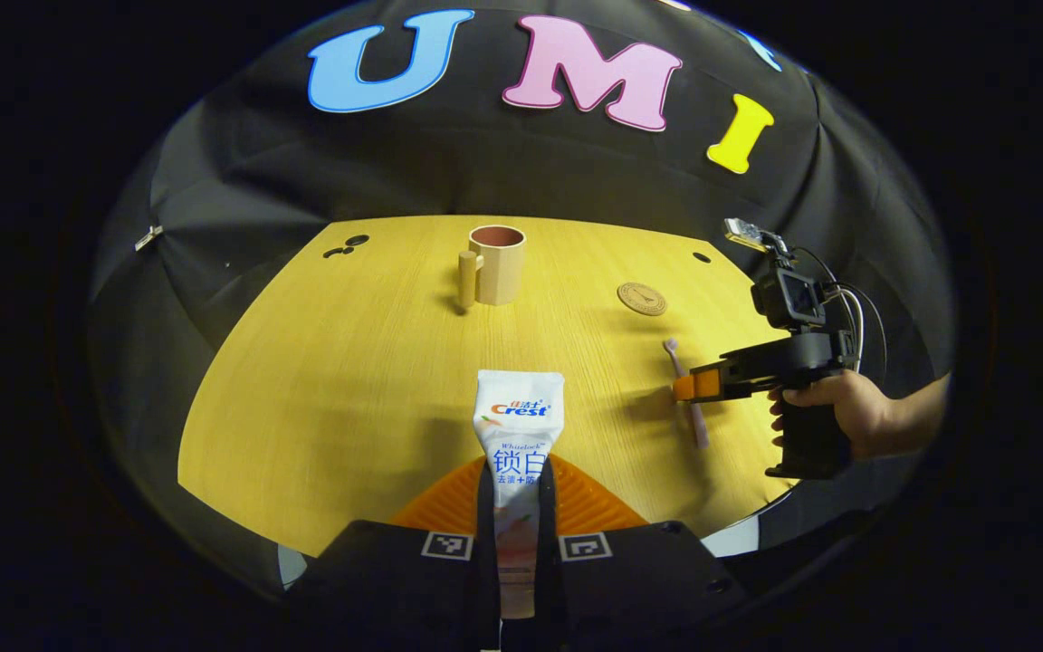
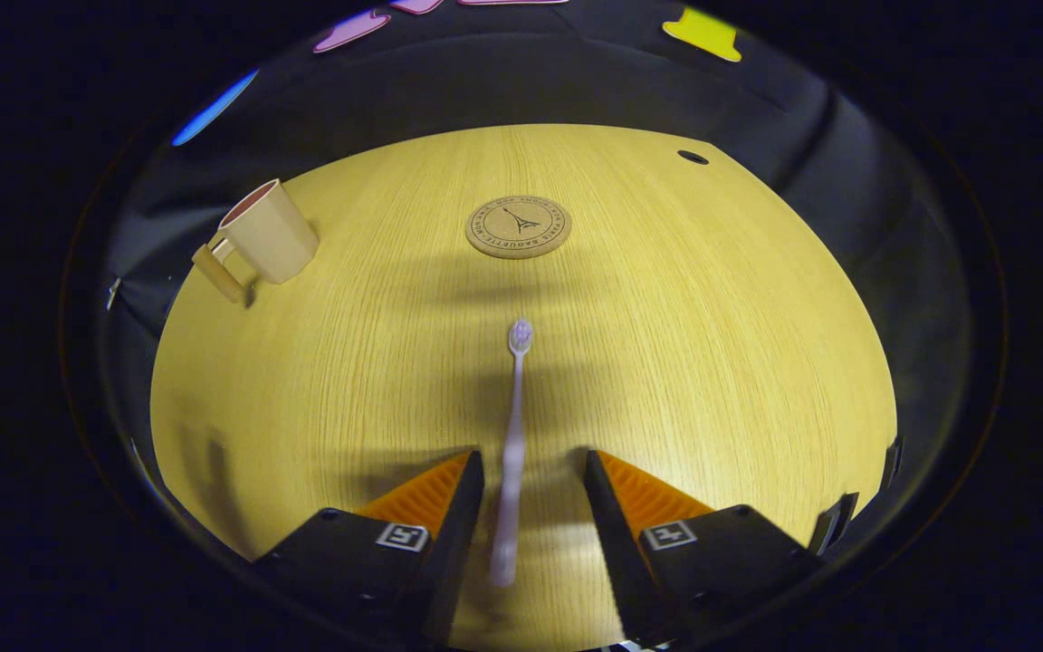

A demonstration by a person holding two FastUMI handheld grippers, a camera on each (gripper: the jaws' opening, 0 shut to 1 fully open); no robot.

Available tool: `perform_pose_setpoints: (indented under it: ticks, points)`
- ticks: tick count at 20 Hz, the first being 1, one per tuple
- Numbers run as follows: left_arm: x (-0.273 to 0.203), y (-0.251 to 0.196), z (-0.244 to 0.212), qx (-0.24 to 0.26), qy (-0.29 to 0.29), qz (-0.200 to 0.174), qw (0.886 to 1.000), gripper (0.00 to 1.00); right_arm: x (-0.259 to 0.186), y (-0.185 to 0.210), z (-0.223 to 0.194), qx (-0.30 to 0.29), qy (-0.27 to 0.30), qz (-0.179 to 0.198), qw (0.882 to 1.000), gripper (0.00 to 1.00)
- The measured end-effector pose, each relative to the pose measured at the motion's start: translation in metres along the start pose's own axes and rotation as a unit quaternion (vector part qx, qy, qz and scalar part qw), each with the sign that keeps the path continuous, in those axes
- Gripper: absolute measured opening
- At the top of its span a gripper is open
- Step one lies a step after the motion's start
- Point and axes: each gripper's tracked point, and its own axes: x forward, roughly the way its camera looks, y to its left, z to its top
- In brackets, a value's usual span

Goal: Put the toothbrush and toothpaste on the desktop into the cup, then pick up the cup and place it on the coaster on the desktop.

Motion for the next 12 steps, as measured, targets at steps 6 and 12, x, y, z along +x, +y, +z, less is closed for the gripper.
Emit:
perform_pose_setpoints:
  ticks: [6, 12]
  points:
    - [-0.002, -0.011, -0.01, 0.025, 0.011, -0.001, 1.0, 0.2, -0.006, 0.006, -0.004, -0.057, -0.008, 0.027, 0.998, 0.1]
    - [0.001, -0.014, -0.014, 0.005, 0.022, 0.003, 1.0, 0.2, -0.005, 0.008, -0.004, -0.094, 0.015, 0.072, 0.993, 0.06]
